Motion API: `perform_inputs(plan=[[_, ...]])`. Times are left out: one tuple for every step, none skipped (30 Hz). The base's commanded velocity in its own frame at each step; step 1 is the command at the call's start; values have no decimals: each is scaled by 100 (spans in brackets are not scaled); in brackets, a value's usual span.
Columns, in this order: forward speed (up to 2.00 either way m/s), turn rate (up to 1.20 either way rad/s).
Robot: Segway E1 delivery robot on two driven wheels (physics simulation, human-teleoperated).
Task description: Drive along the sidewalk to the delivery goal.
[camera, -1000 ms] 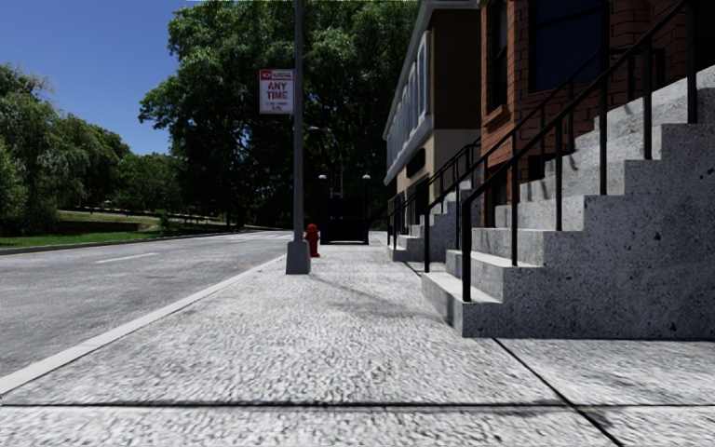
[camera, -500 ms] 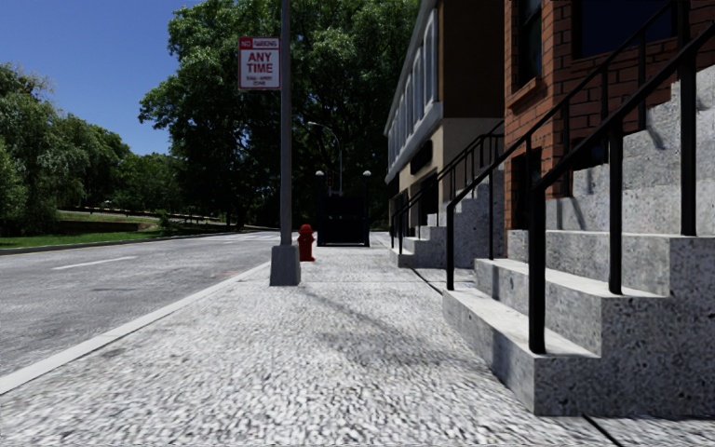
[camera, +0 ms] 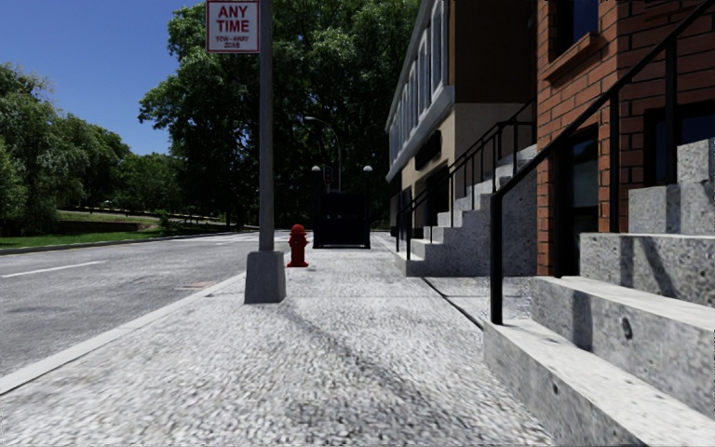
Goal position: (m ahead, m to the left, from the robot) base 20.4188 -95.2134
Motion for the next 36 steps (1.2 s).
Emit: perform_inputs(plan=[[200,0],[200,0],[200,0],[200,0],[200,0],[200,0],[200,0],[200,0],[200,0],[200,0],[200,0],[200,0],[200,0],[200,0],[200,0],[200,0],[200,0],[200,0],[200,0],[200,0],[200,0],[200,0],[200,0],[200,0],[200,0],[200,0],[200,0],[200,0],[200,0],[200,0],[200,0],[200,0],[200,0],[200,0],[200,0],[200,0]])
